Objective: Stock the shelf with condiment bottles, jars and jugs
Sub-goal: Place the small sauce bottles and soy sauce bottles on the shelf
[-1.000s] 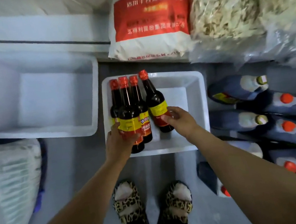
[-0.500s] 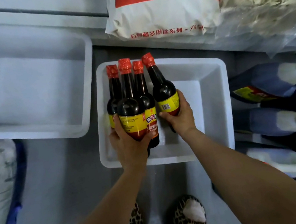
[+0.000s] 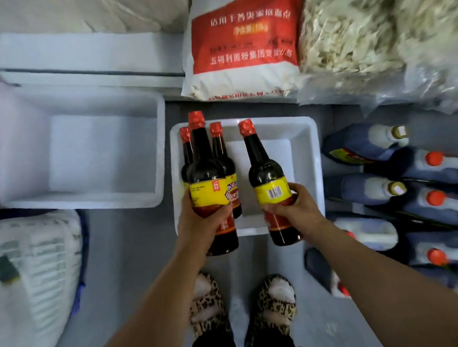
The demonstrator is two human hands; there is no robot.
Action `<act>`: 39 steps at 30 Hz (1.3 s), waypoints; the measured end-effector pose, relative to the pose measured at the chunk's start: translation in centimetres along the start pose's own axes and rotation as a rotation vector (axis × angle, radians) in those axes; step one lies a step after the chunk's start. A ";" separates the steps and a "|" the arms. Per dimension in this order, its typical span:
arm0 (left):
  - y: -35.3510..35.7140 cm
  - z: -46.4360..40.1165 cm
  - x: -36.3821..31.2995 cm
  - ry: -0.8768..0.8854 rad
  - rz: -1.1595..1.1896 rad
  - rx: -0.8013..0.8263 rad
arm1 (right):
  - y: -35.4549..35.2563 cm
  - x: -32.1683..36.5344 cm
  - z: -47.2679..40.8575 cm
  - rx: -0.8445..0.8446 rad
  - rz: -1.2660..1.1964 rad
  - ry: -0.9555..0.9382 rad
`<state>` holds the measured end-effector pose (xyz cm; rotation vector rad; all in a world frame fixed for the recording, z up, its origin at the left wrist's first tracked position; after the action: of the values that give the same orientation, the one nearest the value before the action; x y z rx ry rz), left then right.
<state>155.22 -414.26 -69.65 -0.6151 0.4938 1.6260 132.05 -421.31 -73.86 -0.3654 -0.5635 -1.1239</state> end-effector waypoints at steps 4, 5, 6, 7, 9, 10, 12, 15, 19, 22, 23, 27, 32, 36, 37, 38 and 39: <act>0.2 6.9 -6.5 0.028 0.033 0.132 | -0.5 4.3 9.2 0.045 -0.147 0.044; 0.2 8.7 -8.2 0.039 0.032 0.163 | -0.6 5.7 11.6 0.051 -0.186 0.051; 0.2 10.5 -10.0 0.051 0.033 0.187 | -0.8 7.2 13.9 0.054 -0.221 0.046; 0.2 12.2 -11.9 0.062 0.036 0.210 | -0.9 8.9 16.1 0.060 -0.253 0.027; 0.1 15.7 -15.5 0.078 0.045 0.258 | -1.2 12.4 20.6 0.080 -0.307 -0.009; 0.0 17.5 -17.4 0.090 0.054 0.283 | -1.3 14.2 22.8 0.093 -0.325 -0.026; 0.0 20.8 -21.2 0.125 0.065 0.333 | -1.5 17.6 27.0 0.114 -0.363 -0.073; 0.2 25.5 -27.3 0.193 0.101 0.369 | -1.6 22.8 32.7 0.129 -0.417 -0.194; 0.6 31.3 -34.7 0.280 0.145 0.457 | -1.5 29.6 40.0 0.139 -0.474 -0.334; 1.0 35.7 -40.0 0.372 0.159 0.508 | -1.8 34.0 44.9 0.159 -0.483 -0.449; 1.2 37.0 -41.6 0.406 0.162 0.525 | -1.9 35.4 46.5 0.167 -0.479 -0.486; 2.4 41.8 -47.7 0.472 0.208 0.626 | -3.2 40.3 51.9 0.149 -0.466 -0.635; 3.9 46.6 -54.4 0.588 0.208 0.744 | -4.6 45.9 56.8 0.159 -0.500 -0.815; 5.5 49.1 -58.4 0.661 0.166 0.808 | -5.7 49.5 59.0 0.196 -0.581 -0.909; 6.0 49.5 -59.2 0.674 0.151 0.807 | -5.9 50.3 59.4 0.200 -0.593 -0.922; 6.5 49.8 -60.0 0.689 0.141 0.802 | -6.2 51.1 59.7 0.194 -0.598 -0.939; 7.0 50.0 -60.8 0.708 0.138 0.795 | -6.6 52.0 59.9 0.180 -0.598 -0.959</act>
<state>148.19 -429.74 7.50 -0.5281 1.6306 1.1451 128.18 -429.84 5.16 -0.5985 -1.6909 -1.4179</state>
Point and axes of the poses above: each hand's wrist, its own z-axis away from the middle knuckle, its own y-axis out of the palm, x = y × z, the point moved 3 cm from there along -z, towards the middle knuckle, and after that the axes turned 15 degrees about x, right-handed, at the moved point
